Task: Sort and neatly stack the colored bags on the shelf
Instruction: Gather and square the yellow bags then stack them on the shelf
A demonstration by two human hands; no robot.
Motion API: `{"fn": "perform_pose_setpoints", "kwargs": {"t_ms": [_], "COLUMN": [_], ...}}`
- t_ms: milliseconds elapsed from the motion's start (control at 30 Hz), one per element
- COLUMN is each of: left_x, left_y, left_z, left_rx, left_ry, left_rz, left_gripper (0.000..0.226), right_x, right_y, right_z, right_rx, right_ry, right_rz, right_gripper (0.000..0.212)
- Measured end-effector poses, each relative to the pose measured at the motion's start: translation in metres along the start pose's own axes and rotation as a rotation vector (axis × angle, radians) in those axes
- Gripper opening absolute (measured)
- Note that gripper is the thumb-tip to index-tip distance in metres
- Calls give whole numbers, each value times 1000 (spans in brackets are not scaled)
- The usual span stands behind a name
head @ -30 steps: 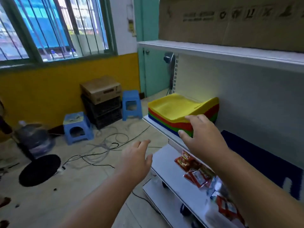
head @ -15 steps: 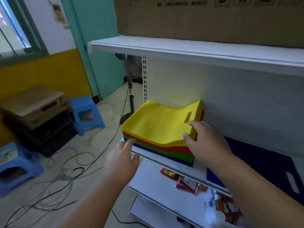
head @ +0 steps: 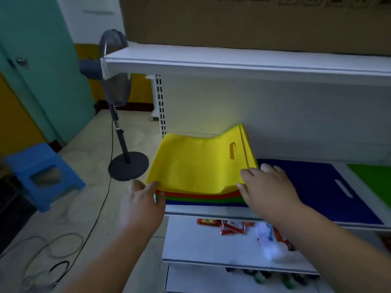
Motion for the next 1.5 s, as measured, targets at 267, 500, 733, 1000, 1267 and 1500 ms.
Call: {"fn": "perform_pose_setpoints", "kwargs": {"t_ms": [267,500,733,1000,1267,1500], "left_x": [-32,-56,-35,12,64,164], "left_y": [-29,-27,-35,3,159,349], "left_z": [17,23,14,22,-37,-154], "left_rx": [388,468,484,583,655,717], "left_ry": [5,-95,-277,-4,-108,-320], "left_rz": [97,198,166,-50,-288,-449], "left_gripper": [11,19,27,33,34,37], "right_x": [24,17,16,82,214,394], "right_y": [-9,-6,-25,25,147,300], "right_z": [-4,-18,-32,21,21,-6], "right_rx": [-527,-597,-913,-626,-552,-483], "right_ry": [-100,-259,-404,133,174,134], "right_rz": [-400,-649,-524,-576,-790,-1043], "right_gripper": [39,55,39,45,44,46]}}
Point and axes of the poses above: each hand's wrist, its own x-axis away from the middle knuckle, its own z-axis out of the back of the hand, y = z × x, the point moved 8 cm from there along -x, towards the middle knuckle, and after that the axes turned 12 degrees about x, right-handed, at the moved point
